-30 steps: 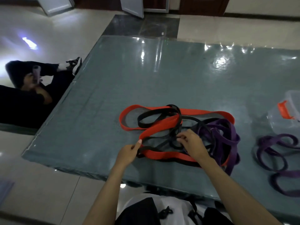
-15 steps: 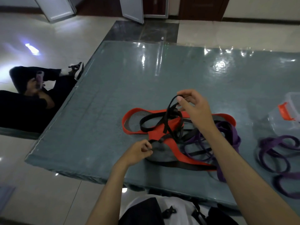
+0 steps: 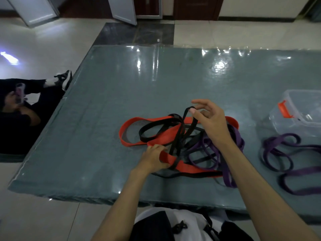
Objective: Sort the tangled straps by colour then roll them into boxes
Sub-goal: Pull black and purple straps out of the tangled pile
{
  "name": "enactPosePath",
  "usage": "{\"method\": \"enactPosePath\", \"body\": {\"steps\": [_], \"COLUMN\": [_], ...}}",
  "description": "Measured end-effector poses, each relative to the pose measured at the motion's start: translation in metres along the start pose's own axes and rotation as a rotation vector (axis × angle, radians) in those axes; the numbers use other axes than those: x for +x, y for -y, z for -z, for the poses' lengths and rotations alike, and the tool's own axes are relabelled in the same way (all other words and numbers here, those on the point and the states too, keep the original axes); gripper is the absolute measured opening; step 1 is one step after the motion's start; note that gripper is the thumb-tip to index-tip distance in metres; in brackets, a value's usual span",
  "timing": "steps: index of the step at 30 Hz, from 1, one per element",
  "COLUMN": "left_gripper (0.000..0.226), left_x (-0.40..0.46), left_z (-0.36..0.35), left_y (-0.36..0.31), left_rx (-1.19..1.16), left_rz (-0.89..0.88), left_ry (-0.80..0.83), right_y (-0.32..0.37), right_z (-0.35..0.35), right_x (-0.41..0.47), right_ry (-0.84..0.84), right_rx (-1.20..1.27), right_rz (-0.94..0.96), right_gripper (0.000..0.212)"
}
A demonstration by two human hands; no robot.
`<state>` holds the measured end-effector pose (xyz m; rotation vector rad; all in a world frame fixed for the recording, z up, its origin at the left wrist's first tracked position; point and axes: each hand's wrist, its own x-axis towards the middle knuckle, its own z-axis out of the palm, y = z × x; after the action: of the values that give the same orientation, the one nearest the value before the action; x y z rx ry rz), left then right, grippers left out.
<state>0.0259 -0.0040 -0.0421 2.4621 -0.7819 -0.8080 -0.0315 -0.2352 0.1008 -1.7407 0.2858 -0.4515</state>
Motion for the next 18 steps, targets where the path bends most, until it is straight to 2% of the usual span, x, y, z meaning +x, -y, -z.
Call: {"method": "enactPosePath", "body": {"steps": [3, 6, 10, 13, 16, 18], "left_gripper": [0.062, 0.050, 0.045, 0.042, 0.039, 0.037], "left_x": [-0.003, -0.010, -0.013, -0.014, -0.015, -0.012], "left_z": [-0.001, 0.000, 0.013, 0.022, 0.027, 0.031], "left_y": [0.008, 0.015, 0.032, 0.035, 0.021, 0.009], "left_rx": [0.141, 0.219, 0.148, 0.103, 0.073, 0.040], "left_rz": [-0.066, -0.110, -0.085, -0.063, -0.115, -0.185], "left_ry": [0.031, -0.092, -0.384, -0.532, -0.623, -0.630], "right_y": [-0.013, -0.031, -0.064, -0.087, -0.107, -0.111], "right_z": [0.015, 0.029, 0.050, 0.065, 0.070, 0.060], "right_x": [-0.003, -0.005, -0.007, -0.009, -0.012, -0.016], "right_ry": [0.011, 0.044, -0.065, -0.194, -0.218, -0.153], "right_rx": [0.007, -0.044, -0.376, -0.570, -0.759, -0.855], "right_rz": [-0.058, -0.083, -0.032, -0.107, -0.223, -0.287], "right_gripper": [0.031, 0.030, 0.024, 0.028, 0.027, 0.024]}}
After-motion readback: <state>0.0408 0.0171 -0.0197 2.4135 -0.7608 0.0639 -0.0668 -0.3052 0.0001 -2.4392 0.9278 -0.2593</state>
